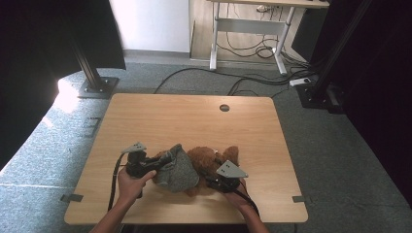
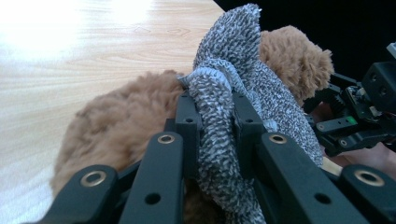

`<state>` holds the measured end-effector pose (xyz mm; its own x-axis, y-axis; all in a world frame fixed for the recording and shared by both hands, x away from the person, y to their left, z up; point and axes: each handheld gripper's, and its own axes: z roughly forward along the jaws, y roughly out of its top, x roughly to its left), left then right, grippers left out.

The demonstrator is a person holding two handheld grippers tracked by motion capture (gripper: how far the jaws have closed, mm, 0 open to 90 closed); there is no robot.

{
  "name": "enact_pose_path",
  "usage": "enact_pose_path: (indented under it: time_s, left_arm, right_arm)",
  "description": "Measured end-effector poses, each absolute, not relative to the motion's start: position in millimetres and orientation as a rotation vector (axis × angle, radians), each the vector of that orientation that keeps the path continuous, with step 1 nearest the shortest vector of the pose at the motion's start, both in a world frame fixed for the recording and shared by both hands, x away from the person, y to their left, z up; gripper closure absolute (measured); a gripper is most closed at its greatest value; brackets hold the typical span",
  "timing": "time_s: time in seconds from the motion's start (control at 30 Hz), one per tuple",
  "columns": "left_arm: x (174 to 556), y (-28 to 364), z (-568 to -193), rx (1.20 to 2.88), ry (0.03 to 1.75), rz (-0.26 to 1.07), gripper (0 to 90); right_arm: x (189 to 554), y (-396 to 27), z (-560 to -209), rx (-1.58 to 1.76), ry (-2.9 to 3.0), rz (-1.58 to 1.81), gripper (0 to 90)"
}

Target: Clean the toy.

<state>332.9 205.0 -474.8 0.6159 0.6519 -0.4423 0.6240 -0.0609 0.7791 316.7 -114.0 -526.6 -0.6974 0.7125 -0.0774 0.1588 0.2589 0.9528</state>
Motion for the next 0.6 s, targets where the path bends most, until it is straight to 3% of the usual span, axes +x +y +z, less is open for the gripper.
enact_pose_path:
  time_s: [0.27,0.6]
  left_arm:
    - [332.0,206.9,-487.5,1.725,1.052,0.013,76.6]
    - [323.1,210.1,-492.8,1.708,1.036,-0.015,76.8]
  right_arm:
    - [308.0,-132.1,-504.2,0.829,2.005,1.550,33.6]
    - [317.2,-183.5,-480.7,1.078,1.881,1.463,17.4]
